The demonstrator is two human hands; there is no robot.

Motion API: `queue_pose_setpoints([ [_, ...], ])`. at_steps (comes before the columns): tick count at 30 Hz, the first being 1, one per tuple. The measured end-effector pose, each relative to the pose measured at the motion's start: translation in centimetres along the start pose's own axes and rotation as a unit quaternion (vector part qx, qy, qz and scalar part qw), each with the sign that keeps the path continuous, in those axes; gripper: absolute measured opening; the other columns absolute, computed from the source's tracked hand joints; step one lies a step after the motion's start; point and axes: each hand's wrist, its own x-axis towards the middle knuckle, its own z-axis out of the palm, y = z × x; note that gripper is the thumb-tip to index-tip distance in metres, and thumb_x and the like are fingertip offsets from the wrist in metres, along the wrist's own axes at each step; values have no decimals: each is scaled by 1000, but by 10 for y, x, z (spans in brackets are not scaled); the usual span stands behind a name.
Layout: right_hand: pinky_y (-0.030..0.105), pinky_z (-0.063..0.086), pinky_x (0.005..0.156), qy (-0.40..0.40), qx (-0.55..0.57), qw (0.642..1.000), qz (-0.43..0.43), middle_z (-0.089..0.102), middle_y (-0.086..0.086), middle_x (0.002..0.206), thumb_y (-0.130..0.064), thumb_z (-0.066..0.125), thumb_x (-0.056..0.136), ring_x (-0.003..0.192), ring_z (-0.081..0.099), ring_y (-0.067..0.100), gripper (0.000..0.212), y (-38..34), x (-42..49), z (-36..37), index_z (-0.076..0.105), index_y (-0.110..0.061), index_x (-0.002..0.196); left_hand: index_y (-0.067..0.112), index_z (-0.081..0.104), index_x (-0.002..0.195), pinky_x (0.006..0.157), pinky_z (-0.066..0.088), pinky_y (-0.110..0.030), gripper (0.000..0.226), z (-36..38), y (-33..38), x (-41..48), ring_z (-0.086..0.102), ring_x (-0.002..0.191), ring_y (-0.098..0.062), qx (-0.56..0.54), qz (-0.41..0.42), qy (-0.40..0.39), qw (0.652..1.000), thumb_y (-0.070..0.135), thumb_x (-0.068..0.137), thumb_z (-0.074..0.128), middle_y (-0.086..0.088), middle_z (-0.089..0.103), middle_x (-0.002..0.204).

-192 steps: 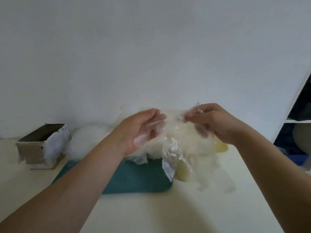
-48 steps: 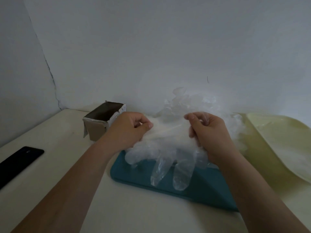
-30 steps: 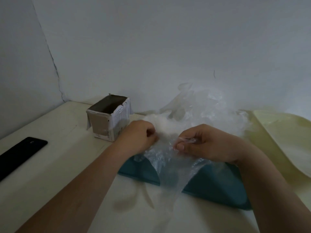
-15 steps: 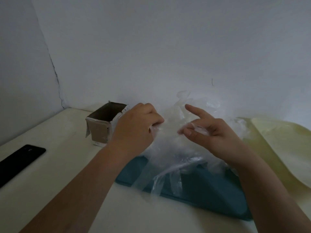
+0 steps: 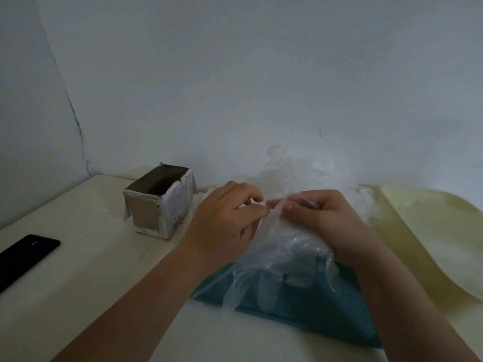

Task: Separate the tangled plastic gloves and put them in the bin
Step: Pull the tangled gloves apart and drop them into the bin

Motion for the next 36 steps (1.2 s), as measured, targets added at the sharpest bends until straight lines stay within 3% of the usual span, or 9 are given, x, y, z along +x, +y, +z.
queue_pose_setpoints([
  [4, 40, 59, 89, 31, 52, 998, -34, 79, 14, 107, -4, 69, 93, 105, 75, 27, 13, 4, 3, -4, 80, 2, 98, 25, 66, 112, 86, 55, -31, 14, -2, 0, 1, 60, 103, -6, -105, -253, 4, 962, 24, 98, 68, 12, 61, 114],
  [7, 34, 59, 93, 7, 81, 995, -49, 77, 15, 113, 2, 66, 90, 115, 72, 26, 19, 1, 1, -6, 76, 9, 106, 33, 61, 128, 103, 53, -34, 58, -7, -2, 11, 62, 114, 1, -320, -511, 9, 798, 67, 82, 74, 18, 65, 126],
  [10, 43, 60, 94, -10, 82, 996, -46, 76, 20, 113, -2, 67, 88, 111, 72, 36, 22, 4, 0, -5, 76, 9, 105, 23, 67, 132, 107, 52, -44, 87, -10, -8, 13, 68, 120, -17, -514, -531, -35, 673, 70, 62, 89, 2, 71, 130],
  [13, 52, 59, 86, 10, 84, 995, -45, 75, 30, 98, -10, 70, 86, 92, 73, 48, 19, 6, 0, -2, 81, 2, 96, 12, 75, 110, 78, 60, -33, 43, -13, -3, 14, 74, 89, -20, -569, -495, -36, 656, 31, 74, 90, -6, 76, 102],
  [17, 23, 52, 57, 46, 102, 993, -34, 72, 12, 66, -3, 64, 93, 54, 65, 18, 22, 2, 0, 0, 81, -6, 80, 17, 78, 84, 60, 53, -28, 17, -18, -11, 16, 53, 61, -15, -578, -537, 30, 614, 25, 71, 87, -4, 60, 73],
  [23, 25, 54, 56, 85, 146, 985, -23, 71, 10, 68, -1, 64, 93, 61, 67, 21, 22, 0, 0, 9, 82, -5, 81, 11, 78, 110, 87, 59, -41, 46, -26, -16, 11, 64, 88, -23, -626, -513, -90, 581, 44, 79, 88, -6, 65, 97],
  [29, 31, 57, 62, 113, 169, 979, -27, 73, 14, 74, -3, 66, 92, 68, 69, 24, 22, -9, -5, 13, 81, -7, 76, 14, 78, 87, 106, 53, -51, 9, -33, -2, 12, 64, 89, -26, -624, -527, -31, 576, 20, 82, 83, -7, 66, 85],
  [33, 35, 59, 64, 131, 173, 976, -23, 75, 20, 84, -5, 67, 92, 73, 71, 28, 18, -19, -11, 11, 79, -2, 79, 21, 81, 85, 81, 46, -50, 17, -36, -1, 17, 47, 68, -31, -556, -519, -49, 647, 38, 85, 82, 0, 56, 66],
  [36, 33, 60, 64, 140, 165, 976, -12, 76, 22, 88, -4, 67, 92, 74, 72, 29, 14, -32, -19, 2, 76, 8, 91, 16, 81, 111, 85, 57, -40, 32, -40, 11, 25, 73, 93, -30, -594, -538, -90, 591, 41, 92, 73, -9, 78, 103],
])
